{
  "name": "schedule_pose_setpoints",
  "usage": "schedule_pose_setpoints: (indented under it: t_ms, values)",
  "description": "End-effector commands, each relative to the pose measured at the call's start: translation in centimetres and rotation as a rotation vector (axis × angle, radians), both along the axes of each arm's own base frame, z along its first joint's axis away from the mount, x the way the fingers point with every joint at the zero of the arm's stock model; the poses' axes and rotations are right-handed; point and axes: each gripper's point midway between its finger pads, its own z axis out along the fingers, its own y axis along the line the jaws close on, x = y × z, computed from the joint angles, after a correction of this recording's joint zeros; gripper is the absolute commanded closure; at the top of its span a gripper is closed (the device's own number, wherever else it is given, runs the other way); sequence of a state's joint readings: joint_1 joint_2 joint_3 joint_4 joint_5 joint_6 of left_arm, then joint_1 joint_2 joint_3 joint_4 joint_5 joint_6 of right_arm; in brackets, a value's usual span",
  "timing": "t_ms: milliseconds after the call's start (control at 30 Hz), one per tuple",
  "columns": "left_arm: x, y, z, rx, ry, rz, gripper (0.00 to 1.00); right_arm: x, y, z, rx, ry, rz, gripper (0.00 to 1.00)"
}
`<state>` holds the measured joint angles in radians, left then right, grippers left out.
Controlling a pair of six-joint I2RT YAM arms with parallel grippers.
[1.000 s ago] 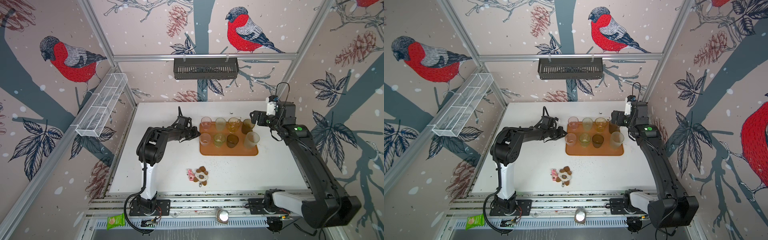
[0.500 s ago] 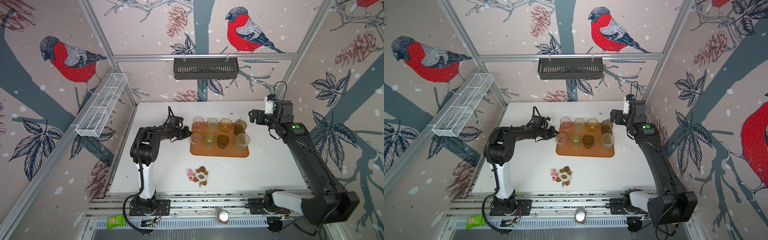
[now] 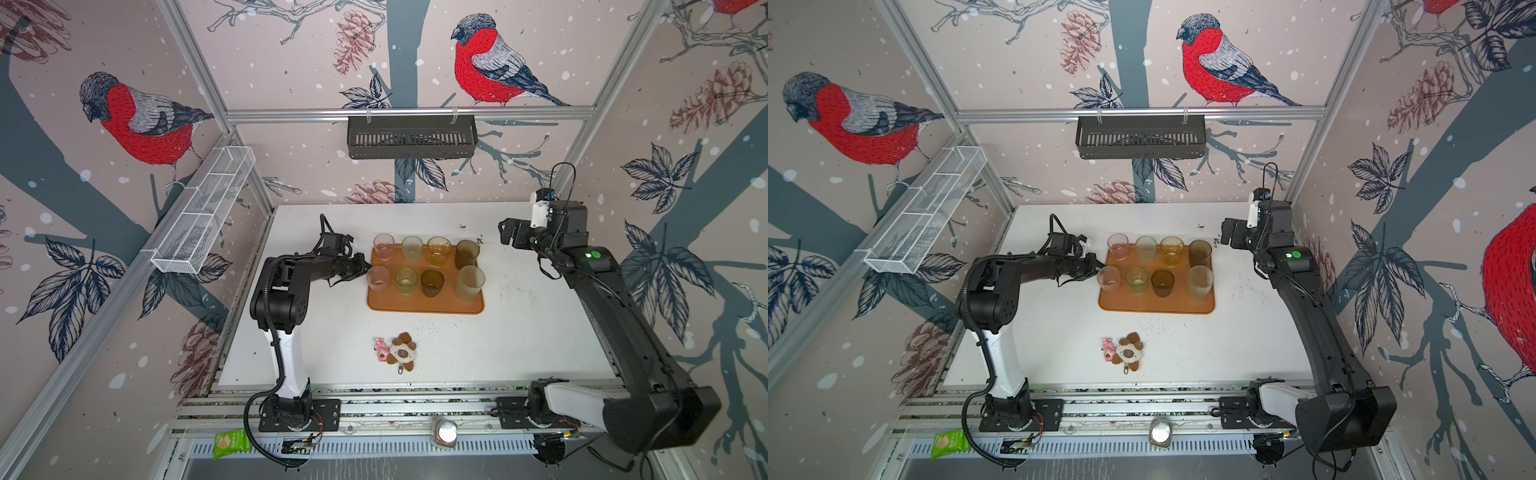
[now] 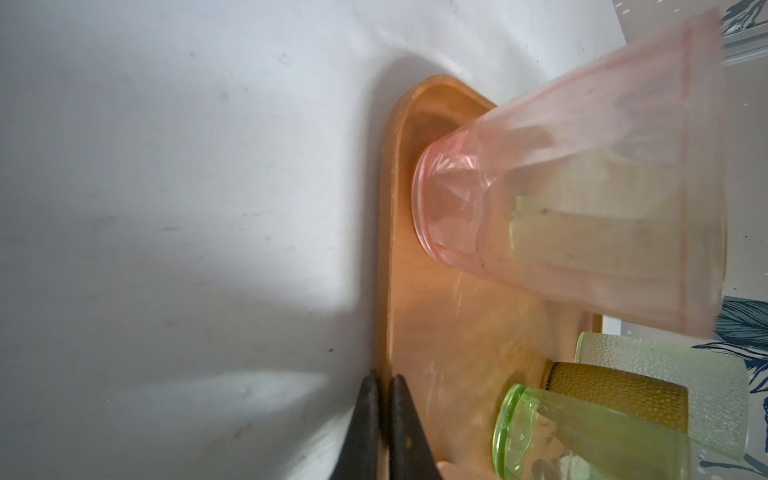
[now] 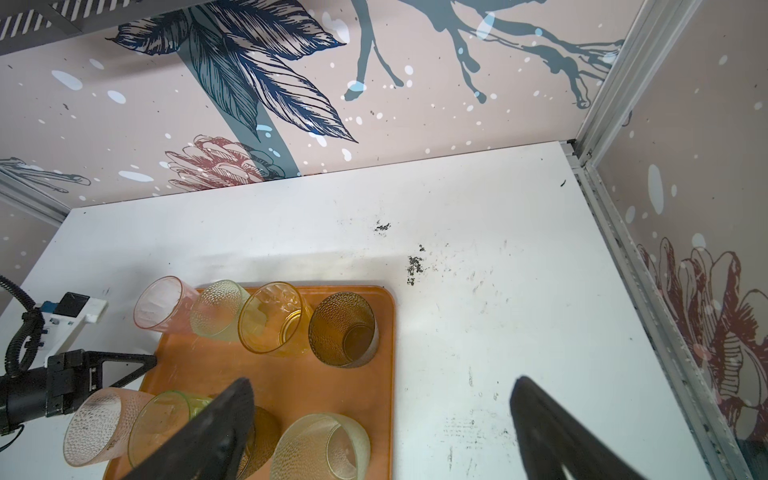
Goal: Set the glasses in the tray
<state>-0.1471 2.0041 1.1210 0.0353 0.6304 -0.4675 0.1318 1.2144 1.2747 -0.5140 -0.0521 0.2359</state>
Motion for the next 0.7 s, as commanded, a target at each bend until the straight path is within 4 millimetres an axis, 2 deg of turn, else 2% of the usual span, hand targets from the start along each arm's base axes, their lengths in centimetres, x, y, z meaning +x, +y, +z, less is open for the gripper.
schedule_pose_setpoints:
  t_ms: [0, 167, 367, 667]
  values:
    - [-0.2, -0.1, 0.8, -0.019, -0.026, -0.011, 0.96, 0.2, -0.2, 0.7, 0.011, -0.032, -0.019, 0.03]
    - [-0.5, 0.1, 0.9, -0.023, -0.027, 0.020, 0.95, 0.1, -0.2, 1.0, 0.021, -0.044, -0.027, 0.03]
    - [-0.3, 0.4, 1.0, -0.017, -0.039, 0.034, 0.88, 0.3, 0.0, 0.7, 0.036, -0.043, -0.026, 0.03]
    - [0.0, 1.0, 1.5, -0.006, -0.053, 0.048, 0.79, 0.1, -0.1, 1.4, 0.023, -0.058, -0.033, 0.03]
